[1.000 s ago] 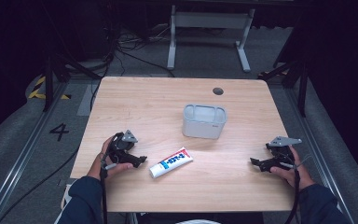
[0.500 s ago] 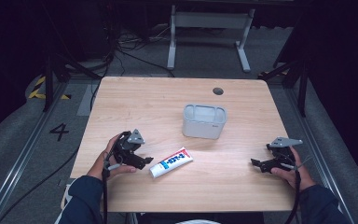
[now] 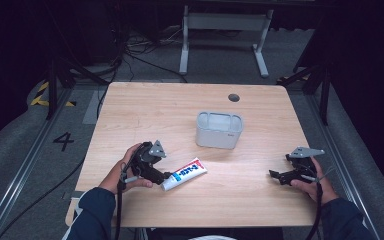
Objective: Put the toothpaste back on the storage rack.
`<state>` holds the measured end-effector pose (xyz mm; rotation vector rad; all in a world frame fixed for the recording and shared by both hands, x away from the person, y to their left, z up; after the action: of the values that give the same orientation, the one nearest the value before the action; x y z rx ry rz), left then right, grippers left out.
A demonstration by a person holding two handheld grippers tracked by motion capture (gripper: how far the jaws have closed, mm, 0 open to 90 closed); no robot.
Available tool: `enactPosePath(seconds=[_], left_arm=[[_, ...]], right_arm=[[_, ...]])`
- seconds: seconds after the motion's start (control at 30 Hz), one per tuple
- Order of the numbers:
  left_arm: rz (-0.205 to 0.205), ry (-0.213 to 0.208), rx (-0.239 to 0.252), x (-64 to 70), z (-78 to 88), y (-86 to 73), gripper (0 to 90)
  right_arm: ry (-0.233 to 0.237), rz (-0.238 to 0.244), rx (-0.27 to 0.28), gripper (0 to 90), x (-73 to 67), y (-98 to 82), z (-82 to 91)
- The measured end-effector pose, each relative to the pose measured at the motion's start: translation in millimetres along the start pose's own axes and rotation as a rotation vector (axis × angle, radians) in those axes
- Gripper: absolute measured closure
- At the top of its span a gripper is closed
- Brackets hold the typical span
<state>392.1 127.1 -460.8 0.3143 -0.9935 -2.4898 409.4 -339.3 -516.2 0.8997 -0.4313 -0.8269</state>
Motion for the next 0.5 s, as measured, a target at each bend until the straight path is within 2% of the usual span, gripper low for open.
enactPosePath(seconds=[0.23, 0.3, 0.5], left_arm=[[0.008, -0.014, 0.012, 10.6, -4.4, 15.1, 20.0], [-0.011, -0.032, -0.002, 15.7, -9.4, 20.0, 20.0], [-0.027, -0.049, -0.038, 20.4, -19.7, 26.2, 20.0]], right_arm=[[0.000, 0.000, 0.000, 0.5, 0.0, 0.0, 0.0], [0.000, 0.000, 0.000, 0.5, 0.0, 0.0, 0.0], [0.000, 0.000, 0.000, 0.5, 0.0, 0.0, 0.0]])
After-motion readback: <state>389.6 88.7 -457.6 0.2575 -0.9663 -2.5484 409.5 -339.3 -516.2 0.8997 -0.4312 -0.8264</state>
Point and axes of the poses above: each handheld gripper's, and its own axes: z roughly backward along the jaws, y roughly out of its top, x roughly to its right, the point moved 4 cm from there along -z, roughly forward along the jaws, and after that the axes turned 10 degrees about x, right-handed, at the moved point
